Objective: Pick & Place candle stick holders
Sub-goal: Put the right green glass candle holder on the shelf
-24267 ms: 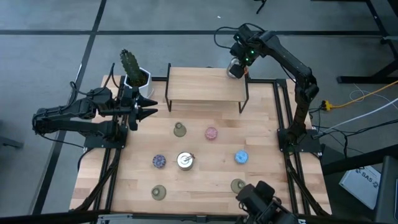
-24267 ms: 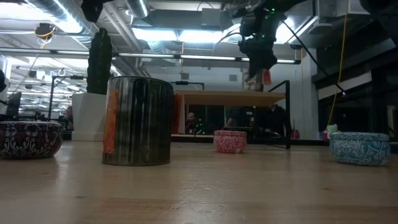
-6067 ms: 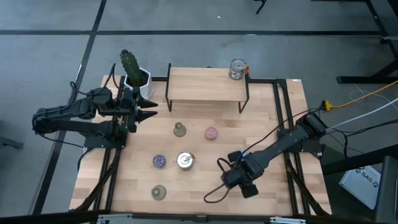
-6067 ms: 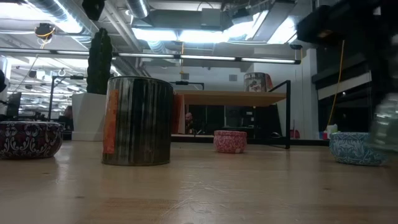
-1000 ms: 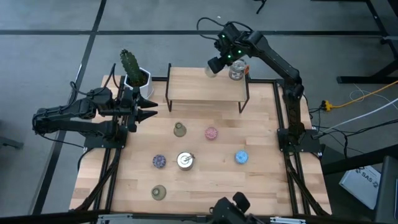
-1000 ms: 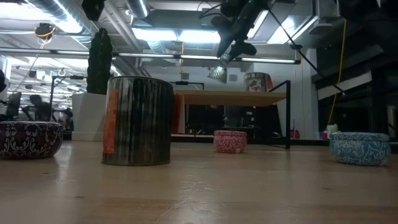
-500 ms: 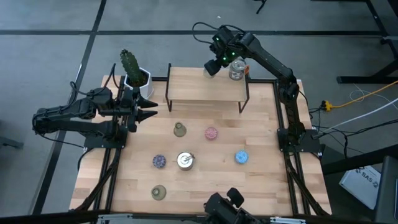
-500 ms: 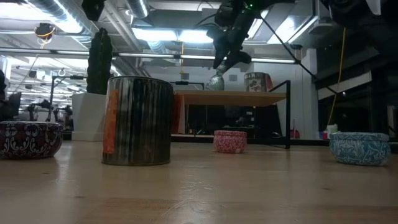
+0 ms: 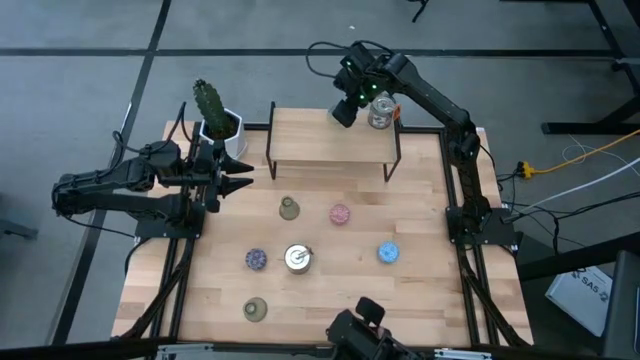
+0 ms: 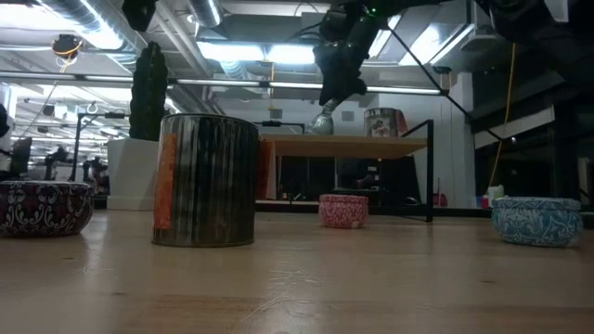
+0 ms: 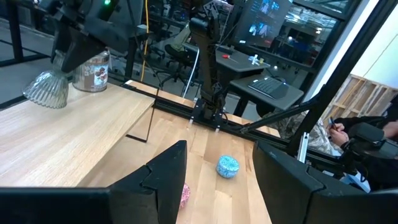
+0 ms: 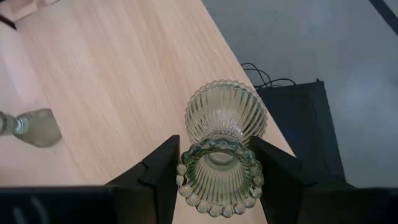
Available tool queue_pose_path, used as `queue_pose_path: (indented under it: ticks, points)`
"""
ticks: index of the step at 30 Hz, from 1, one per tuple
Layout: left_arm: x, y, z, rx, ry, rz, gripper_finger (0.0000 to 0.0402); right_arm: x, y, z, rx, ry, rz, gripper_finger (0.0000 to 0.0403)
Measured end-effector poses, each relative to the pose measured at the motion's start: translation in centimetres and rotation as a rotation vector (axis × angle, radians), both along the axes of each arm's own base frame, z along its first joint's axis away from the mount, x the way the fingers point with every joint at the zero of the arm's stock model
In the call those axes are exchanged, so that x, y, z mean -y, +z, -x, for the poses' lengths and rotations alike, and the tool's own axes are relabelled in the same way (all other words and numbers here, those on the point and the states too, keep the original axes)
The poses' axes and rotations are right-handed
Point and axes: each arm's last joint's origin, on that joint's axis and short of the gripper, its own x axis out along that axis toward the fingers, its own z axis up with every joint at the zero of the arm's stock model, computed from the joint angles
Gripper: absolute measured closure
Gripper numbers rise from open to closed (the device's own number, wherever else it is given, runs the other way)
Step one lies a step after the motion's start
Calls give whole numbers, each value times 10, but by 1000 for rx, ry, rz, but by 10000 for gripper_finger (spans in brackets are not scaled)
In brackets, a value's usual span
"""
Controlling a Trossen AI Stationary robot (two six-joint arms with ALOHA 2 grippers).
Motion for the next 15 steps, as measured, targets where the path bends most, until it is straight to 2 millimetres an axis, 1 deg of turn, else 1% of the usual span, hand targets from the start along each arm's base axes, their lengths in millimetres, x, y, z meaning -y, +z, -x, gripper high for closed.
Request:
queue_pose_path:
  ticks: [5,9,15]
  points:
    - [0,0,0,-1,0,0,222,1,-2,-1,-2,13,8,231]
    - [0,0,0,0,0,1,222,6,-13,-5,-28,9,-11,230]
    - [0,0,0,3,1,28,222,7,-14,-5,-31,12,-9,230]
